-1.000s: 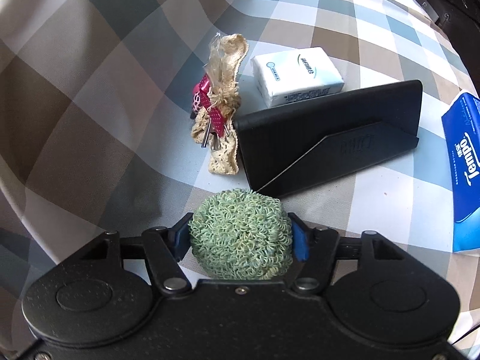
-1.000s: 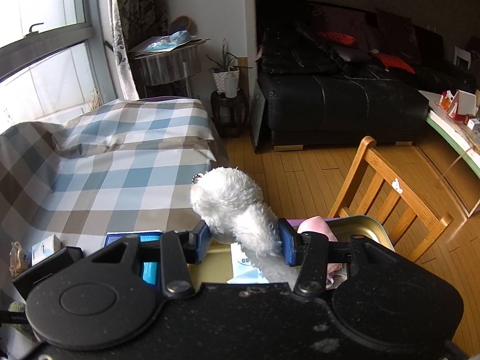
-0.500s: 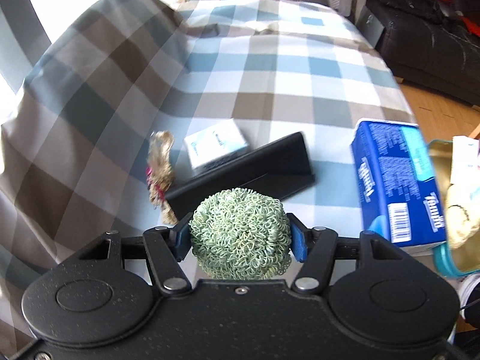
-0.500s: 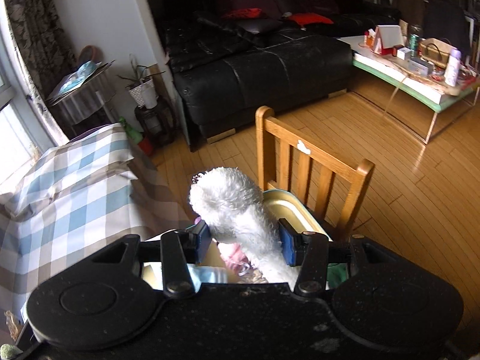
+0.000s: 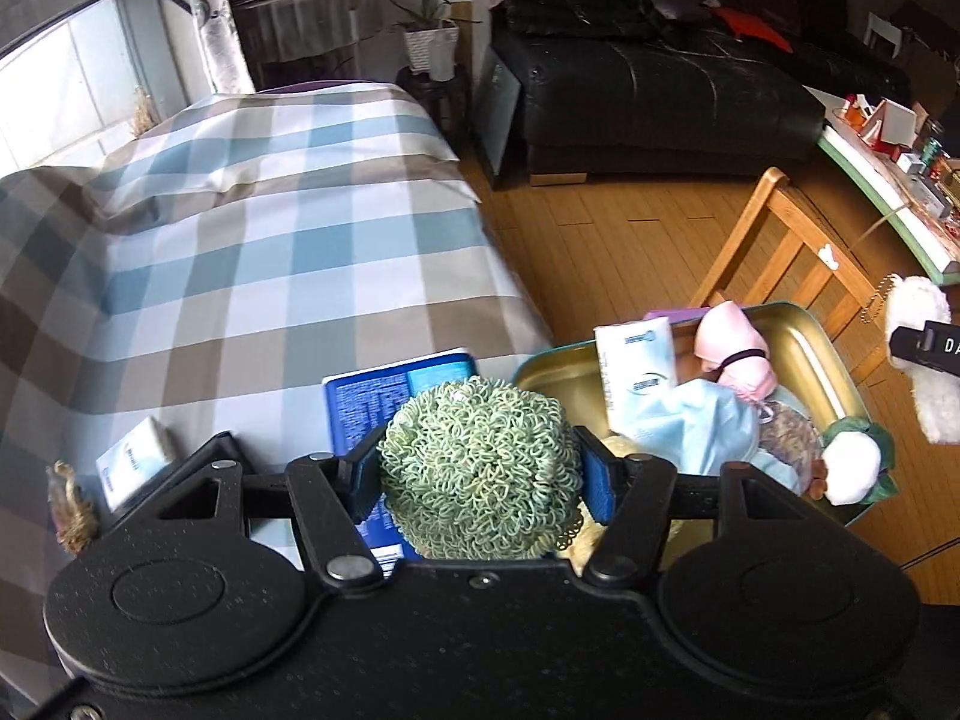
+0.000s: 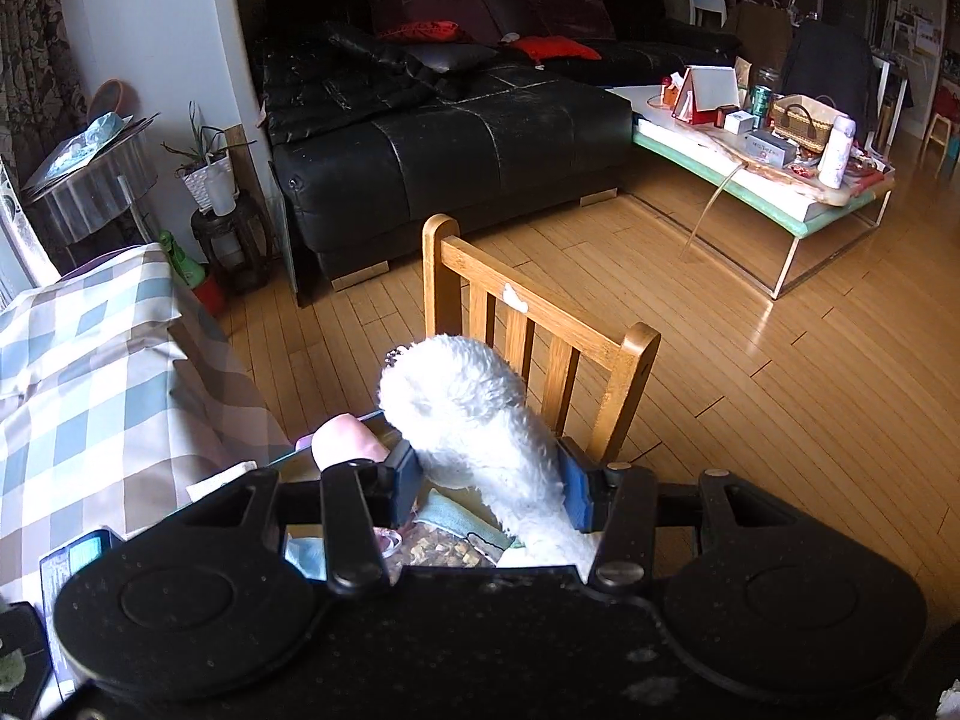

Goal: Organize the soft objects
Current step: 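Carry the white plush and green knitted ball over the gold tray with both tools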

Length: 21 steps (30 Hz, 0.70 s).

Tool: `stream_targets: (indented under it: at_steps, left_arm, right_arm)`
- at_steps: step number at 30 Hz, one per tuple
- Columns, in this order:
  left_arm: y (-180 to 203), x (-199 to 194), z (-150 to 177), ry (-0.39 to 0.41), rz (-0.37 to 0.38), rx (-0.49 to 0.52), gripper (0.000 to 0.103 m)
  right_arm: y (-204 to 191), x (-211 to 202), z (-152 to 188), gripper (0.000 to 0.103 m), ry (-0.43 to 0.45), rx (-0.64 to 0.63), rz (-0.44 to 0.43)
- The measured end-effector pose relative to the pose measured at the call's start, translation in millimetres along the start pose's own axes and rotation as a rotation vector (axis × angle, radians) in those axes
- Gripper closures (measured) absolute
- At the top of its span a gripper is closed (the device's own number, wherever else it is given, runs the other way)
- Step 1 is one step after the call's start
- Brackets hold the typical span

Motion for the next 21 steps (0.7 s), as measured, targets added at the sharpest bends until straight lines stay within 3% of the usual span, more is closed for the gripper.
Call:
stream_targets:
  at_steps: [6, 21]
  left_arm:
    - [22, 33, -9, -0.047, 0.041, -0.013, 0.044]
    - [37, 71, -22, -0.078, -0.015, 0.014, 0.044]
  right_arm:
    - [-4, -1, 3, 0.056, -0.020, -0.012, -0.071]
    - [-11, -5, 8, 0.056, -0.041, -0.047, -0.156]
Point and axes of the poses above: each gripper's, at about its wrist camera, not at the fingertips, and x roughly the way its jaws point, y to its right, z to its underside, the point moved 9 cm from there along x, roughly the way its jaws point, and after that the axes turned 13 degrees about z, right-handed, at the moved point
